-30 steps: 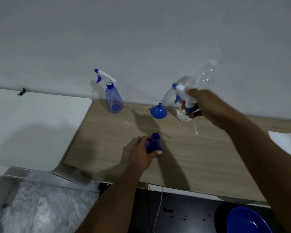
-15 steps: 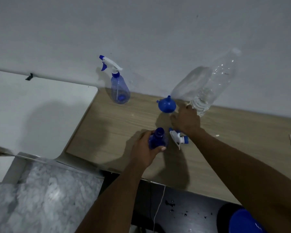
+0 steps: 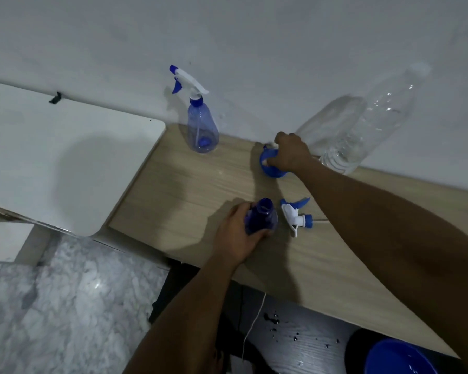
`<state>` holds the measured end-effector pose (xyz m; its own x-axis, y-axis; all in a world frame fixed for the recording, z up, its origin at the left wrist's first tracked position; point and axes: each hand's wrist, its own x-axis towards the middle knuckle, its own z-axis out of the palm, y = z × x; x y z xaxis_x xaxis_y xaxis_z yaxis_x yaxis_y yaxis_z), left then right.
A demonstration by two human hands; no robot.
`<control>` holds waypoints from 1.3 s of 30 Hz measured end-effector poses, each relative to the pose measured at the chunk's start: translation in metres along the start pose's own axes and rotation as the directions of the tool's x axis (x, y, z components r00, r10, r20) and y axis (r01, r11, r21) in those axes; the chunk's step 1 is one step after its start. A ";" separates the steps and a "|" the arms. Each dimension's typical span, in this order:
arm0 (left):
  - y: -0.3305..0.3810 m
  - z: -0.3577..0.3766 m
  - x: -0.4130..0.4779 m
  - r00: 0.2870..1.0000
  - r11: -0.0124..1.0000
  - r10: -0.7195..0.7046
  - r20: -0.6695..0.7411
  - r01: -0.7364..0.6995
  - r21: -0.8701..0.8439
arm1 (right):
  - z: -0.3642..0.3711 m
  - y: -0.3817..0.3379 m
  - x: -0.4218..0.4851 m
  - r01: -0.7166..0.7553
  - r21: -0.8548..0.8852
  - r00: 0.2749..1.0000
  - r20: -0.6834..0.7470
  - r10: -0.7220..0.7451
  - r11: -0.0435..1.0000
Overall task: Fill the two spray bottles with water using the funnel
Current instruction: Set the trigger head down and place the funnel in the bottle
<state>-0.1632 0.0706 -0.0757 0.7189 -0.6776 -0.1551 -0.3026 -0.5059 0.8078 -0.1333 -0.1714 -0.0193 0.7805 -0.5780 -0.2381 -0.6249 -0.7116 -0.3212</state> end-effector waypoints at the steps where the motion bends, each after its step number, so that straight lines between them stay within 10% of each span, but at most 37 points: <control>1: 0.001 0.000 -0.001 1.000 1.000 0.006 -0.005 -0.006 -0.002 | -0.007 -0.001 -0.007 0.000 0.133 1.000 -0.005 0.001 0.991; 5: 0.004 -0.003 -0.004 1.000 1.000 0.024 -0.005 -0.024 -0.010 | -0.034 -0.011 -0.052 -0.093 0.782 0.994 0.103 0.019 0.616; 12: 0.007 -0.004 -0.006 0.999 0.999 0.042 -0.019 -0.043 -0.031 | -0.041 -0.018 -0.127 -0.183 0.975 0.979 0.193 -0.072 0.129; 19: 0.006 -0.002 -0.005 0.999 0.998 0.046 -0.014 -0.047 -0.034 | -0.020 -0.038 -0.168 0.178 0.831 0.976 -0.217 0.012 0.527; 30: 0.001 0.002 -0.003 1.000 0.999 0.024 -0.012 -0.025 -0.046 | 0.020 -0.023 -0.185 0.445 0.589 0.798 -0.603 0.000 0.675; 39: 0.001 0.002 -0.003 0.999 0.996 0.049 -0.022 -0.050 -0.069 | -0.008 0.000 -0.202 0.446 0.430 0.839 -0.507 -0.199 0.785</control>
<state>-0.1667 0.0712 -0.0755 0.7167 -0.6897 -0.1033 -0.2943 -0.4334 0.8518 -0.2911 -0.0574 0.0361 0.7710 -0.5454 0.3289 -0.1348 -0.6444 -0.7527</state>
